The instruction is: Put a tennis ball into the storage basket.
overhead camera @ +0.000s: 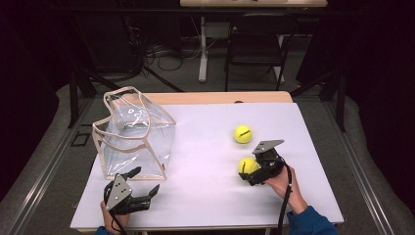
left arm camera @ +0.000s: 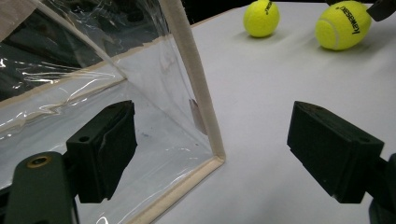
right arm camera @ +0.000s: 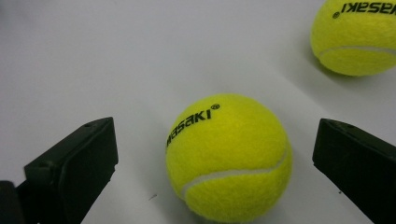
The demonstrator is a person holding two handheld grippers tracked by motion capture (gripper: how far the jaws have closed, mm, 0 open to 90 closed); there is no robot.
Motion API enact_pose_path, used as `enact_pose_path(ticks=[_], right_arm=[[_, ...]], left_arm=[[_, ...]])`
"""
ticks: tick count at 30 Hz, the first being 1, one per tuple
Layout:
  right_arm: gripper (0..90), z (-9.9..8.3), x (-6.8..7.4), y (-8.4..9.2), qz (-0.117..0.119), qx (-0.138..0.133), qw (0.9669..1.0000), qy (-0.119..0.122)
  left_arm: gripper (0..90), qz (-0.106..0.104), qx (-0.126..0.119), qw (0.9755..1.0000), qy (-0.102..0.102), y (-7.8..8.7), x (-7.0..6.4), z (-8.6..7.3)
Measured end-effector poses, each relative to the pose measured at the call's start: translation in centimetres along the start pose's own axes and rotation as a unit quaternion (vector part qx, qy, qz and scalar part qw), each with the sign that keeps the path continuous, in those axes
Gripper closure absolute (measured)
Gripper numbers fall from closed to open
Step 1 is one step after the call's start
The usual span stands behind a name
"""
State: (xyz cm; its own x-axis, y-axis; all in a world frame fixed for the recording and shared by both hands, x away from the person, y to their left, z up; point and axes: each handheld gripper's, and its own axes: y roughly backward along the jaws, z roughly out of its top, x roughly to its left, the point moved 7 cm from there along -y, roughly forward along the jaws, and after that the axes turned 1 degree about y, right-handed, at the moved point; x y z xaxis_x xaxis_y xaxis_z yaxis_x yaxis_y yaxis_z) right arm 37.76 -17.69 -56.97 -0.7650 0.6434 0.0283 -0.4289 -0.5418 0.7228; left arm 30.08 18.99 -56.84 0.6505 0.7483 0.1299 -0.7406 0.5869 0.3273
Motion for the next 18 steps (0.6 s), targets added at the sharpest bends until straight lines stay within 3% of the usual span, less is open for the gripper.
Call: enact_pose_path(ticks=[10, 18], right_arm=[[0.0, -0.4, -0.1, -1.4, 0.001, 0.033, 0.9994, -0.008], [25.2, -1.2, -0.6, -1.7, -0.010, 0.062, 0.9977, -0.025]], left_arm=[[15.8, -0.001, 0.000, 1.0000, 0.000, 0.0, 0.0, 0.0], [15.8, -0.003, 0.002, 1.0000, -0.003, -0.1, -0.1, 0.0]])
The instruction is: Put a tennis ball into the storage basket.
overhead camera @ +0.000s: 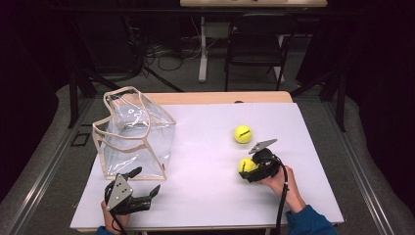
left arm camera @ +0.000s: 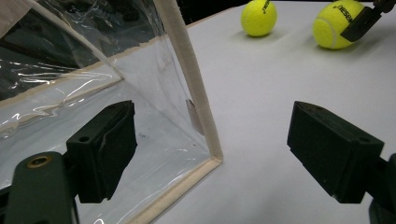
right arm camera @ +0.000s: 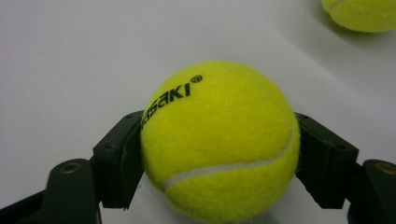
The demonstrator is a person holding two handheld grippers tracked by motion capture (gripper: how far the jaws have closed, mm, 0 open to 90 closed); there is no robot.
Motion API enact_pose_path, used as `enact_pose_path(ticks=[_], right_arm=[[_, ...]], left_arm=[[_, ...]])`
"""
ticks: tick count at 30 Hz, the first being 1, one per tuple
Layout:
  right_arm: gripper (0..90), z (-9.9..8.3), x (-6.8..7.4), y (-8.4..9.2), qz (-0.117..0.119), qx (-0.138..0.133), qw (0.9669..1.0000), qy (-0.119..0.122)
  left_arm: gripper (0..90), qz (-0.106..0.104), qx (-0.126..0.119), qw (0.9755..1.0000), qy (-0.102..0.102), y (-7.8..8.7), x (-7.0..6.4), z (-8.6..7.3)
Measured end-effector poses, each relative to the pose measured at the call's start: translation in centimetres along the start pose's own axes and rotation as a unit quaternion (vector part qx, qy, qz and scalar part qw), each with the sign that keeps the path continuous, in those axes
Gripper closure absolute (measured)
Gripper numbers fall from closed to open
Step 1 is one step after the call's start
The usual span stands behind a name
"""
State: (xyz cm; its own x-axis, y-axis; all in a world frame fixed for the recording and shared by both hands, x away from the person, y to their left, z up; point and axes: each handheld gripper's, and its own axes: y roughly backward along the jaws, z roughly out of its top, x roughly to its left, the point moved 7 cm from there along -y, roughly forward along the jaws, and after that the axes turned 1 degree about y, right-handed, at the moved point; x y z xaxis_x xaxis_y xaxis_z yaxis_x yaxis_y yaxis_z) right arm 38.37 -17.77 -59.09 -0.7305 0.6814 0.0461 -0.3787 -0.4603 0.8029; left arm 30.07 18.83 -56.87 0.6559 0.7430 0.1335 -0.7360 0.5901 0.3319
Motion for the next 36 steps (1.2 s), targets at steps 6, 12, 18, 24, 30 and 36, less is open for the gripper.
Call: enact_pose_path(ticks=[6, 12, 18, 24, 30, 36], right_arm=[[26.2, 0.2, -0.2, 0.3, -0.005, -0.008, 1.0000, -0.001], [26.4, 0.7, 0.4, 1.1, -0.004, -0.014, 0.9999, 0.010], [26.5, 2.0, 1.3, 2.4, 0.006, -0.024, 0.9994, 0.024], [26.5, 2.9, 1.4, 2.5, 0.006, -0.017, 0.9992, 0.036], [26.5, 3.5, 1.3, 2.2, 0.012, -0.012, 0.9992, 0.037], [26.5, 4.2, 1.7, 2.2, 0.014, -0.017, 0.9988, 0.045]], left_arm=[[15.8, 0.004, -0.006, 1.0000, 0.002, 0.1, 0.2, 0.0], [15.8, 0.002, -0.006, 1.0000, 0.004, 0.0, 0.3, 0.0], [15.8, -0.001, -0.007, 1.0000, 0.007, -0.1, 0.2, 0.0], [15.8, -0.001, -0.007, 1.0000, 0.006, 0.0, 0.3, -0.1], [15.8, 0.001, -0.005, 1.0000, 0.006, 0.0, 0.3, -0.2], [15.8, 0.001, -0.001, 1.0000, -0.002, 0.0, -0.1, 0.0]])
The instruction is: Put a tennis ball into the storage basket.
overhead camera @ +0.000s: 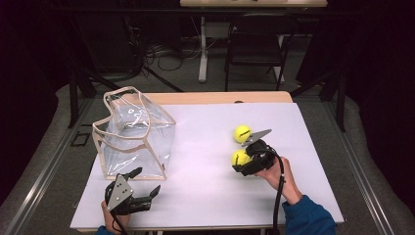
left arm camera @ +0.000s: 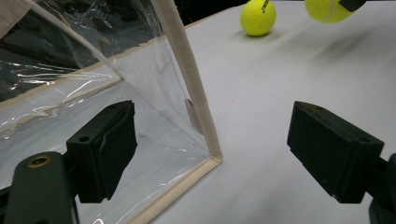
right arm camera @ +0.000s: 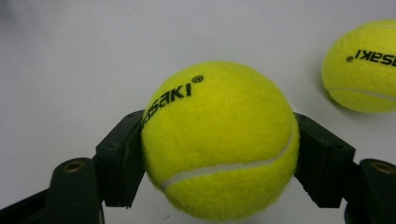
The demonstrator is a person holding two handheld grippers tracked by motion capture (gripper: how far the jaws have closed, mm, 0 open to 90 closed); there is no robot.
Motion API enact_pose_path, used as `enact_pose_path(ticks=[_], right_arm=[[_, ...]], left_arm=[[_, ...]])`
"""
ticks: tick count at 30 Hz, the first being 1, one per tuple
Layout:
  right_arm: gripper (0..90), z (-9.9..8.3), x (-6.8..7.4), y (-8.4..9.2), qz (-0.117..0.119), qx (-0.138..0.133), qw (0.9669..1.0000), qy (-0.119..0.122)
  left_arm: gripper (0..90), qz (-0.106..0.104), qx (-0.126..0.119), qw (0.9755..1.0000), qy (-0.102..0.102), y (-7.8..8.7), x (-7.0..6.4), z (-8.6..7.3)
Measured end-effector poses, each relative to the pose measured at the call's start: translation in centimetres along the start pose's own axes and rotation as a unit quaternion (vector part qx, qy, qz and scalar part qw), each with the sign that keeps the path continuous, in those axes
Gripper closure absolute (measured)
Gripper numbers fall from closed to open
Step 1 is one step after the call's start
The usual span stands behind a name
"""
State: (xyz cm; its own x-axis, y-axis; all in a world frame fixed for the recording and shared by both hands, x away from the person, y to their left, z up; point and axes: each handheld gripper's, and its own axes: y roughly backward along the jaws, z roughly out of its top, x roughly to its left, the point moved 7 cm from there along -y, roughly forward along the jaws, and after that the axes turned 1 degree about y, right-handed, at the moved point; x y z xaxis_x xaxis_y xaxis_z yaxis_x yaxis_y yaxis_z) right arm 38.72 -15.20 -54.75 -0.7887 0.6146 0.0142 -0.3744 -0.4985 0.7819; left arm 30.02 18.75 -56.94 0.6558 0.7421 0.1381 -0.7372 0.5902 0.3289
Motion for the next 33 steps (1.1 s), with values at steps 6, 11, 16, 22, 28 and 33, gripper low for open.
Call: enact_pose_path(ticks=[6, 11, 16, 22, 28, 33], right_arm=[[26.5, 0.9, 0.0, -0.1, 0.002, -0.001, 1.0000, 0.006], [26.5, 1.5, 0.2, -0.2, 0.004, 0.001, 0.9998, 0.017], [26.5, 1.9, 0.2, -0.3, 0.004, 0.002, 0.9998, 0.020], [26.4, 2.2, 0.1, -0.4, 0.002, 0.003, 0.9997, 0.025], [26.4, 2.8, 0.0, 0.0, 0.000, -0.004, 0.9996, 0.028], [26.4, 3.5, 0.1, 0.1, -0.002, -0.005, 0.9994, 0.035]], left_arm=[[15.8, -0.002, -0.002, 1.0000, 0.003, 0.0, 0.1, 0.0], [15.8, -0.002, 0.002, 1.0000, 0.000, 0.0, -0.1, -0.1], [15.8, -0.001, 0.002, 1.0000, 0.001, 0.0, -0.1, -0.1], [15.8, -0.002, -0.001, 1.0000, 0.002, 0.0, 0.0, -0.1], [15.8, -0.003, 0.001, 1.0000, 0.001, -0.1, 0.0, -0.1], [15.8, -0.003, -0.001, 1.0000, 0.002, -0.1, 0.1, -0.1]])
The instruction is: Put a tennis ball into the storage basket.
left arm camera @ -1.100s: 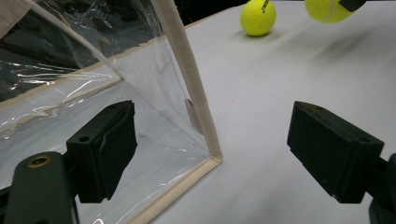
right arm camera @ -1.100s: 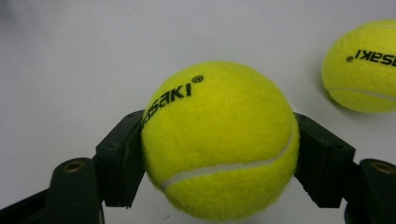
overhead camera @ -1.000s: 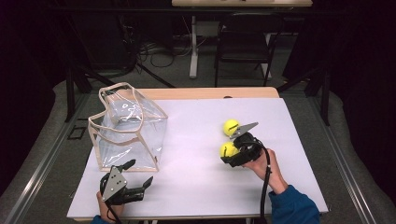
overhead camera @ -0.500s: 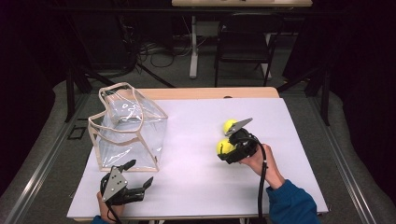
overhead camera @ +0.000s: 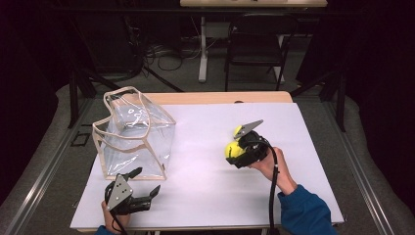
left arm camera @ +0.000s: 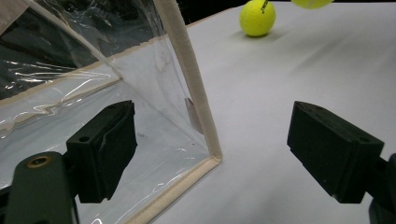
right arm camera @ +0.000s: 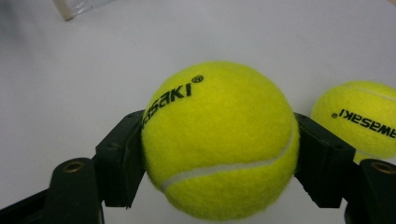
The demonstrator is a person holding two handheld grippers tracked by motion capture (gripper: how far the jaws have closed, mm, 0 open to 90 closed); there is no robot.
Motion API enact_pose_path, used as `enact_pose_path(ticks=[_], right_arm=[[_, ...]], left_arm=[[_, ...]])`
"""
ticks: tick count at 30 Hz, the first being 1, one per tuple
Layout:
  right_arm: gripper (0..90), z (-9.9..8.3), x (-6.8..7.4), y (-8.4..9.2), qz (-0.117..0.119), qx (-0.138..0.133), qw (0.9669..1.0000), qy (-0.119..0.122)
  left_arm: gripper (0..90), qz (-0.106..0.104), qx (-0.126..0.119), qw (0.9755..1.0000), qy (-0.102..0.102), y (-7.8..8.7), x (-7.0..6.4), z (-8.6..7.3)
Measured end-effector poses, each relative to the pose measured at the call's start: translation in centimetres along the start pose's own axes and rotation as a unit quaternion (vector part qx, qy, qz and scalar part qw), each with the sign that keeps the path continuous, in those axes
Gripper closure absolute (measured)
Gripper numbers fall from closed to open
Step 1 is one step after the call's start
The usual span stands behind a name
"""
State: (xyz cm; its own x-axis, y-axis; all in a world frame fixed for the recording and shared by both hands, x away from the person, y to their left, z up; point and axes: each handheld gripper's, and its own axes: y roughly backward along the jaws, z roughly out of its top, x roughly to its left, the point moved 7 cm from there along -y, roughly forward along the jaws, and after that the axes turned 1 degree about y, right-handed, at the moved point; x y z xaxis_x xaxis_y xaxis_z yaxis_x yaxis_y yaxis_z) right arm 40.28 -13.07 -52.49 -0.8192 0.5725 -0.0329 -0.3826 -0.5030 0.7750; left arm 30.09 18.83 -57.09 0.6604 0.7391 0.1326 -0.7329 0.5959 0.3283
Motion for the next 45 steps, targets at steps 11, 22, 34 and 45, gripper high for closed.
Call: enact_pose_path(ticks=[11, 22, 34, 45], right_arm=[[26.4, 1.3, 0.4, 0.1, 0.005, -0.009, 0.9999, 0.009], [26.4, 2.3, 0.6, 0.5, 0.009, -0.018, 0.9997, 0.017], [26.4, 3.9, 0.7, 0.4, 0.015, -0.030, 0.9991, 0.024], [26.4, 4.9, 0.7, 0.3, 0.019, -0.038, 0.9987, 0.028]], left_arm=[[15.8, 0.000, 0.001, 1.0000, -0.002, -0.1, -0.1, 0.0], [15.8, 0.001, 0.000, 1.0000, -0.004, -0.1, -0.2, 0.1], [15.8, 0.001, 0.000, 1.0000, -0.005, -0.1, -0.3, 0.1], [15.8, 0.000, 0.002, 1.0000, -0.006, -0.1, -0.3, 0.0]])
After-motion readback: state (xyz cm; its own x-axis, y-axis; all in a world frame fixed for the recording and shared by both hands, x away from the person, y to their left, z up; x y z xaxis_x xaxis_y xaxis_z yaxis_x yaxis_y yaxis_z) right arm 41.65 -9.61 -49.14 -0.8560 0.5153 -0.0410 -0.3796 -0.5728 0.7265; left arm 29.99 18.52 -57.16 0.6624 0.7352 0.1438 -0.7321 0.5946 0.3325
